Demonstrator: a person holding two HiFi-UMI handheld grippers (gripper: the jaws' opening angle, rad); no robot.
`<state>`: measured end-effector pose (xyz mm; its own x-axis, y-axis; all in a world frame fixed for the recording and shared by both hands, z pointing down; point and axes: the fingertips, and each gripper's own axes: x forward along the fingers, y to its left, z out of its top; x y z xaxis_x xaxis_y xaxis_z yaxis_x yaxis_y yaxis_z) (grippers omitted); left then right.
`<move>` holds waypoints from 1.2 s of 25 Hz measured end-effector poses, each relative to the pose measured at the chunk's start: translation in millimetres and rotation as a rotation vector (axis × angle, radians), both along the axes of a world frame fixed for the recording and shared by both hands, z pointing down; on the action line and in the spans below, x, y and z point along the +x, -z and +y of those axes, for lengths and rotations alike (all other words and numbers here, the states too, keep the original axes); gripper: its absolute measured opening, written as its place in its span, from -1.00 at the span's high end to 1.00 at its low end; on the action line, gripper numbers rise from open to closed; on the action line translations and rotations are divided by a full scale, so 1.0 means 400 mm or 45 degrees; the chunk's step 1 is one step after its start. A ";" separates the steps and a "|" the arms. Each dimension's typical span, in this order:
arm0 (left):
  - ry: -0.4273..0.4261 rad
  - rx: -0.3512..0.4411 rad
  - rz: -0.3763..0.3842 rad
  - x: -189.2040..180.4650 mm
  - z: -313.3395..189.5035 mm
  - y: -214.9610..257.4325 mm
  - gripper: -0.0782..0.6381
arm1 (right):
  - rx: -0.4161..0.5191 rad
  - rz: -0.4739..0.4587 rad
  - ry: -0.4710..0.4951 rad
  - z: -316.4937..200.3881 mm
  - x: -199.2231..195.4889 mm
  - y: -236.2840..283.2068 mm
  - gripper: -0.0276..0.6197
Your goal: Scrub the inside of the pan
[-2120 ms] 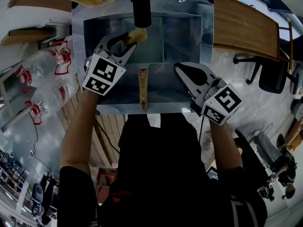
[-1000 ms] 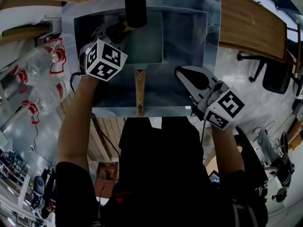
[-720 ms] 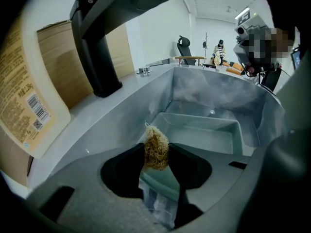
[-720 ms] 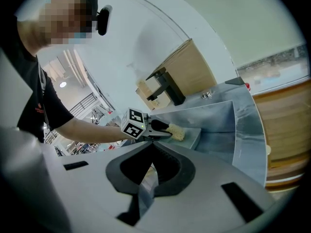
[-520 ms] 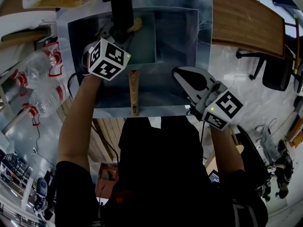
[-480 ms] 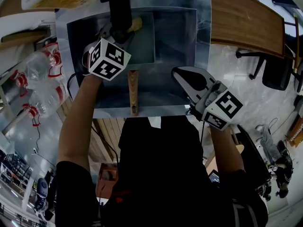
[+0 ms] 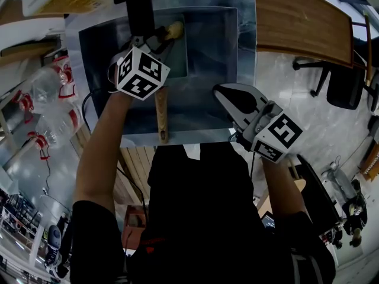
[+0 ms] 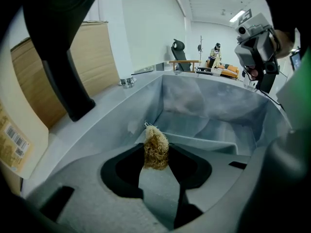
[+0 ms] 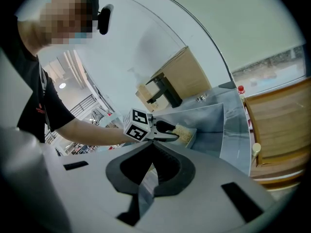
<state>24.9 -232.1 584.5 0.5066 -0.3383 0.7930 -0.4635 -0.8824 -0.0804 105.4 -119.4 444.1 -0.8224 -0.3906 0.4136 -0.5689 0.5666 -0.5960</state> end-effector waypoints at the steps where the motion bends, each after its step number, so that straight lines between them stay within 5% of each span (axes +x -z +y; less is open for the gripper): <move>1: 0.005 0.007 -0.004 -0.006 0.001 0.005 0.34 | 0.002 -0.002 0.005 0.002 -0.002 0.002 0.90; 15: 0.150 0.011 -0.074 -0.232 0.060 0.034 0.34 | 0.019 -0.031 0.118 0.021 -0.134 0.015 0.90; 30: 0.119 -0.004 -0.056 -0.210 0.098 0.014 0.34 | 0.012 -0.010 0.101 0.045 -0.127 0.005 0.90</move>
<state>-58.9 -193.1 578.8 0.4377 -0.3797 0.8150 -0.5401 -0.8357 -0.0993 54.5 -101.5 442.1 -0.8541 -0.3282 0.4035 -0.5174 0.6152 -0.5948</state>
